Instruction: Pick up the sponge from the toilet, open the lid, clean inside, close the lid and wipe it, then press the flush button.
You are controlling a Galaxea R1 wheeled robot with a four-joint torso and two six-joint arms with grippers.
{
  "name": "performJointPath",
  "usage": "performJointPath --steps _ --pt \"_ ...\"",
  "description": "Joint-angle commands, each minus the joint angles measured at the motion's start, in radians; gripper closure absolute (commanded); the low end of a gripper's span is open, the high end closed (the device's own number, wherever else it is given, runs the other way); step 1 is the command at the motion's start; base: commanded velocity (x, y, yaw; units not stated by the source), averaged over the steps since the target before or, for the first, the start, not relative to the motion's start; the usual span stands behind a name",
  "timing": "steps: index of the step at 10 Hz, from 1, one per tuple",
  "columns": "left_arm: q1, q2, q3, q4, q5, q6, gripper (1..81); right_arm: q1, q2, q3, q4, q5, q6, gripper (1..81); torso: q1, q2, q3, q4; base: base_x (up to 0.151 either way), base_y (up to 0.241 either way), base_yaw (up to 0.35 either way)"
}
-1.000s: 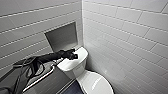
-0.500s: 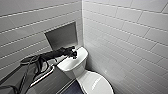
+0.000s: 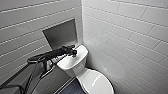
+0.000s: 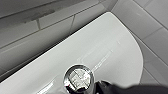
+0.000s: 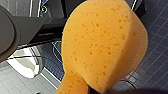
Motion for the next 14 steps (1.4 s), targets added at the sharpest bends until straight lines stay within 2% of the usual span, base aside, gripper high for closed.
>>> performJointPath --steps 1,4,5,6,7,9,14 --pt "-0.202 0.040 -0.062 0.043 0.010 -0.002 81.1 -0.015 -0.023 0.028 -0.013 -0.069 0.002 81.1 0.000 0.000 0.000 0.000 0.000 0.000 0.000" --pt "-0.193 0.097 -0.151 0.101 0.010 -0.002 81.1 -0.016 -0.014 0.022 -0.011 -0.069 0.002 81.1 0.000 0.000 0.000 0.000 0.000 0.000 0.000" --pt "-0.187 0.099 -0.161 0.101 0.008 -0.002 81.1 -0.015 -0.010 0.017 -0.013 -0.069 0.002 81.1 0.000 0.000 -0.039 0.000 0.000 0.000 0.000" --pt "-0.179 0.096 -0.162 0.101 0.006 -0.002 81.1 -0.015 -0.006 0.013 -0.013 -0.069 0.002 81.1 0.000 0.000 -0.045 0.000 0.000 0.000 0.000" --pt "-0.172 0.096 -0.162 0.101 0.006 -0.002 81.1 -0.013 -0.004 0.013 -0.013 -0.069 0.002 81.1 0.000 0.000 -0.020 0.000 0.000 0.000 0.000" --pt "-0.144 0.097 -0.162 0.101 -0.015 -0.002 81.1 -0.013 -0.003 0.010 -0.014 -0.069 0.000 81.1 0.000 0.001 -0.041 0.000 0.000 0.000 0.000" --pt "-0.049 0.097 -0.165 0.102 -0.061 0.000 81.1 -0.019 0.011 0.005 -0.023 -0.069 0.000 81.1 0.000 0.001 -0.042 0.000 0.000 0.000 0.000"
